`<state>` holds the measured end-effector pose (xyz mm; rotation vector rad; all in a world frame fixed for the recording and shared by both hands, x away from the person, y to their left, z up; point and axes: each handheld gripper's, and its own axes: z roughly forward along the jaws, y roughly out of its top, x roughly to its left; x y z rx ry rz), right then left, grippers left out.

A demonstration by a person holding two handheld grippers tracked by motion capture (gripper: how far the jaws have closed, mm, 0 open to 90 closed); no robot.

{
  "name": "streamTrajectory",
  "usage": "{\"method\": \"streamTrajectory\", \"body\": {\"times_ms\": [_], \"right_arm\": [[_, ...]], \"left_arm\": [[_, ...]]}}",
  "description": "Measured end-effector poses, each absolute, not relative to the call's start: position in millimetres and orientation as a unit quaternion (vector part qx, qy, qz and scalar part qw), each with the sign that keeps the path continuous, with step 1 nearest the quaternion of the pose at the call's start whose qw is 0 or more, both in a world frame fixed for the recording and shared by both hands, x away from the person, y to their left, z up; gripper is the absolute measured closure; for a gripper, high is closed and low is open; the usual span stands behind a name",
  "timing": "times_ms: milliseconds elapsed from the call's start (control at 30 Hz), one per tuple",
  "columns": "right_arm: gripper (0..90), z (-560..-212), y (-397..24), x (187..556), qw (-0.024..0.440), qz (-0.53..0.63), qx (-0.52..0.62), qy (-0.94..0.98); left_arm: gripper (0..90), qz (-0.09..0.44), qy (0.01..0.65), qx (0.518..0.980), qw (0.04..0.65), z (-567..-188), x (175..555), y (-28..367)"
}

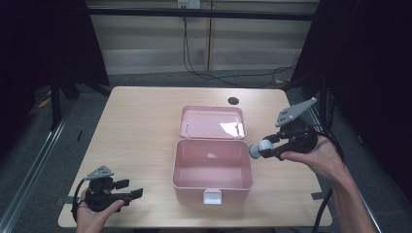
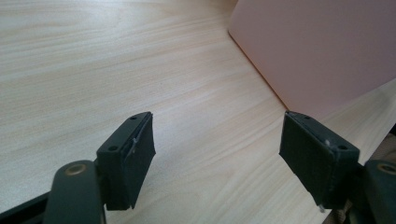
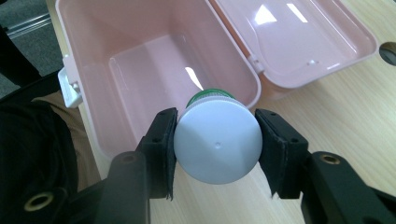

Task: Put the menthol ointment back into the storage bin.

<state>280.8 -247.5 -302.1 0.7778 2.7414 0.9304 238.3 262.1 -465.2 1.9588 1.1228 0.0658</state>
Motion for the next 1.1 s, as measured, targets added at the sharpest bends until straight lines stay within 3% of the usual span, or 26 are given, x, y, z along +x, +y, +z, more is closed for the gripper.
{"method": "streamTrajectory", "body": {"times_ms": [1100], "right_arm": [[51.5,-312.3,-173.7,311.3,0.035,0.303,0.199,0.931]], "left_arm": [[16.7,0.026,0.437,0.787,0.436,-464.2,238.9,263.3]]}}
